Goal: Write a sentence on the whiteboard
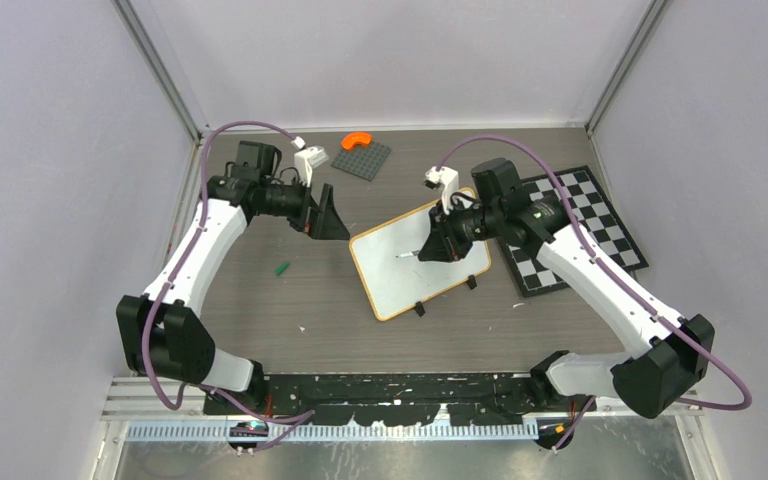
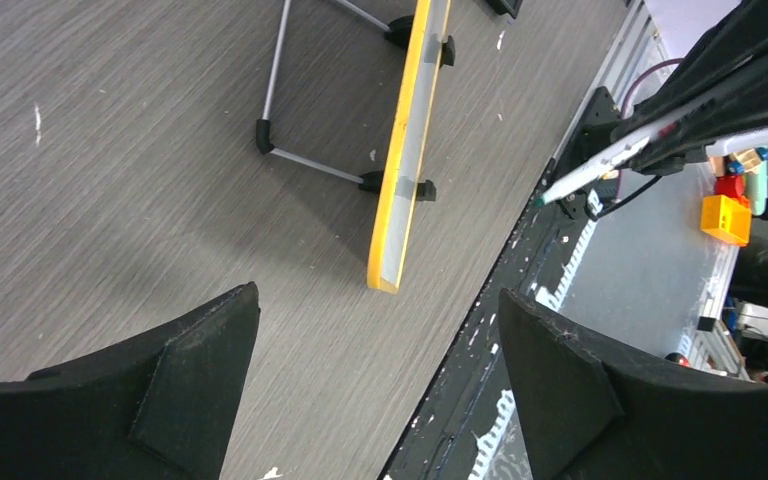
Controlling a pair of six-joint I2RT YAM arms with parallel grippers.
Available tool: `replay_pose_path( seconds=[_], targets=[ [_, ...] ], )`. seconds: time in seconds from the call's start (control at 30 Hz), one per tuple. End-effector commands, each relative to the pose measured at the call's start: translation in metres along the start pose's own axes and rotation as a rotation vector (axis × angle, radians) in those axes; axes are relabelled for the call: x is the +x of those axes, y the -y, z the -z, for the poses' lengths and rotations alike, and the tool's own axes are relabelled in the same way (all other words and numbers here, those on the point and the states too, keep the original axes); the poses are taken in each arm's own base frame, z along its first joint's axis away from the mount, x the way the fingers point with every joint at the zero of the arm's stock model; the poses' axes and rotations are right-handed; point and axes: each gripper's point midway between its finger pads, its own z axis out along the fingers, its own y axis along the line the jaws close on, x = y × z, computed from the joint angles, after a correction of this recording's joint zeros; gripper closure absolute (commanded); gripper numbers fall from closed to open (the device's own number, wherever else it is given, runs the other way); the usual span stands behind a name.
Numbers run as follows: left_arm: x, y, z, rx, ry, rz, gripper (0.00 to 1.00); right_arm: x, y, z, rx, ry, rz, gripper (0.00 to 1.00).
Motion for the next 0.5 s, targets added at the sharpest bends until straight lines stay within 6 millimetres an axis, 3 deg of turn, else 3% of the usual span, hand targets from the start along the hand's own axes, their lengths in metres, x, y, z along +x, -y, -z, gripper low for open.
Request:
replay_pose_path(
  seconds=[0.0, 0.47],
  targets=[
    [-0.013, 0.008, -0.003, 0.072, 0.035, -0.013, 0.12, -0.017, -0.007, -0.012, -0.001, 0.041, 0.102, 1.00],
    [-0.011, 0.007, -0.028, 0.197, -0.017, 0.028, 0.40, -0.050, -0.012, -0.032, 0.058, 0.060, 0.151, 1.00]
  ],
)
